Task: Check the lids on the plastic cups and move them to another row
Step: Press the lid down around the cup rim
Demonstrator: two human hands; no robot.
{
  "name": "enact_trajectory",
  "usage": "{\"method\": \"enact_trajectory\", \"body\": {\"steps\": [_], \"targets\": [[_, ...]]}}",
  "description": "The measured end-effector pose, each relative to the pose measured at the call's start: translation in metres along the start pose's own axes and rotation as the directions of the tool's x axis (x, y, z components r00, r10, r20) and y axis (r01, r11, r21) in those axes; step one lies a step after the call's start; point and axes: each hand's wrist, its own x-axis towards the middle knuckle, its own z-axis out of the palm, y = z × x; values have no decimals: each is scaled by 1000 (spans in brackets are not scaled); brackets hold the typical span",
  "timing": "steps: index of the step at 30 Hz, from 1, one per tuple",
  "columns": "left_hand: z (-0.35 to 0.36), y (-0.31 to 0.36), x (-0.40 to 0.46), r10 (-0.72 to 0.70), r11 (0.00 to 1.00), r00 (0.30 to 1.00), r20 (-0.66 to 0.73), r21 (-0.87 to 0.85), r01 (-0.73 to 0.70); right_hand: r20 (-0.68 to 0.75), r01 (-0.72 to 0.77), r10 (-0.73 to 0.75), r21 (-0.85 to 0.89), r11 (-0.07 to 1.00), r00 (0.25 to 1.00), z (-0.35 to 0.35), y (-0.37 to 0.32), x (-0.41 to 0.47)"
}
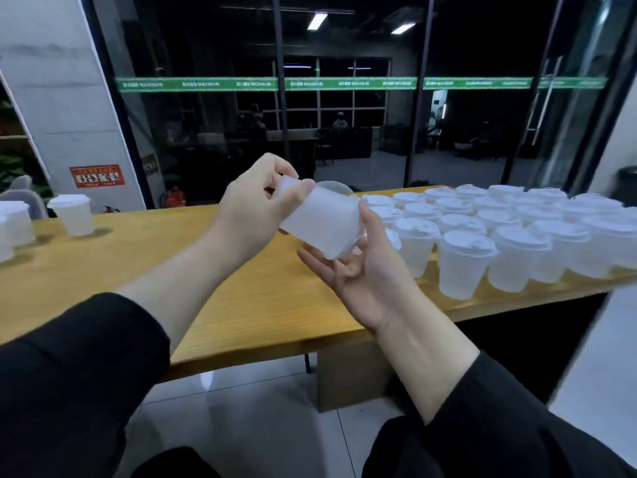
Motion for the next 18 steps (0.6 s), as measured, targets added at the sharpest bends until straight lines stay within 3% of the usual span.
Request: {"method": "enact_trajectory", "body": {"steps": [4, 7, 10, 14, 18], "targets": [[61, -6, -26, -115, 947, 981, 159, -280, 156, -113, 175, -224, -337, 925, 968, -35, -44, -8], [101, 2, -37, -149, 922, 965, 214, -322, 214, -155, 231, -411, -628, 743, 898, -63, -68, -8], [130, 15, -45, -218, 892, 950, 224, -348, 287, -89, 194, -494, -849, 492, 865, -88, -80, -8], [157, 25, -51, -374, 712, 853, 364, -477, 515, 31, 171, -497, -956, 240, 867, -115, -77, -2], [174, 23, -55, -413, 572, 789, 456, -544, 614, 9, 121, -503, -975, 189, 864, -131, -67, 4]]}}
